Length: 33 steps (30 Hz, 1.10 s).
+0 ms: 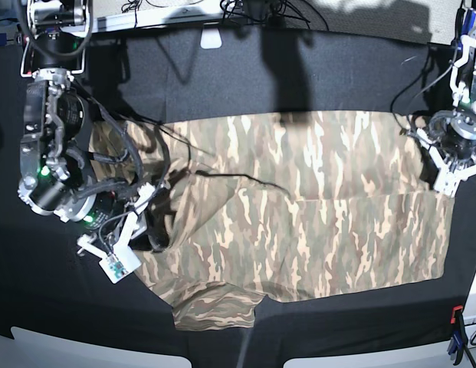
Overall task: Layout the t-shirt on the table in an organized manner, then fold the t-shirt properly
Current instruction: 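Reach the right gripper down onto the shirt's sleeve area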
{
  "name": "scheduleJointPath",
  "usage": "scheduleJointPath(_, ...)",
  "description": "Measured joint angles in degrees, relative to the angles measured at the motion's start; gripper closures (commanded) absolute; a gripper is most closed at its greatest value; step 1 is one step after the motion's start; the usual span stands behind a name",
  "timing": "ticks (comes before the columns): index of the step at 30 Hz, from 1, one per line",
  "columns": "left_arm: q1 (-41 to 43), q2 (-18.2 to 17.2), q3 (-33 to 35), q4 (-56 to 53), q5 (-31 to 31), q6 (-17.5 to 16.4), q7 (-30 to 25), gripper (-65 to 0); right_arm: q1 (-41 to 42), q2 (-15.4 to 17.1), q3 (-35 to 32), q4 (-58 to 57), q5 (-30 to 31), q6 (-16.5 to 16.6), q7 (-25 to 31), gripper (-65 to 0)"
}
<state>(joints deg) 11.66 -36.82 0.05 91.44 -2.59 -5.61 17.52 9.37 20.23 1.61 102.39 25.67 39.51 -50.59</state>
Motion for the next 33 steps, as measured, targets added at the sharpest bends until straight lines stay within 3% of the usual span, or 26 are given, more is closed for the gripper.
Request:
scheduleJointPath(5, -2.0, 0.2, 0.0, -2.1, 0.0, 0.0, -2.7, 0.0, 0.0, -4.4, 0.0, -0.4, -4.8, 0.0, 5.1, 0.0)
scheduleJointPath(9, -3.1, 2.3, 0.0, -3.7, 0.3, 0.4, -2.5, 0.0, 0.2, -8.3, 0.0, -3.0, -11.4, 0.0, 5.4, 0.0)
scheduleJointPath(14, -3.3, 4.8, 0.0, -3.7, 0.4, 0.2, -2.6, 0.0, 0.9, -11.0, 0.1, -6.1, -20.0, -3.9, 10.6, 0.0)
scheduleJointPath(30, -3.4, 5.6, 0.0, -3.8, 1.1, 0.2, -5.3, 0.0, 5.6, -16.3, 0.3, -15.2, -23.4, -5.3, 11.9, 0.0)
scheduleJointPath(33, -3.5, 5.6, 0.0, -3.8, 1.1, 0.2, -5.3, 0.0, 5.6, -16.3, 0.3, -15.2, -26.4, -8.2, 11.8, -0.8)
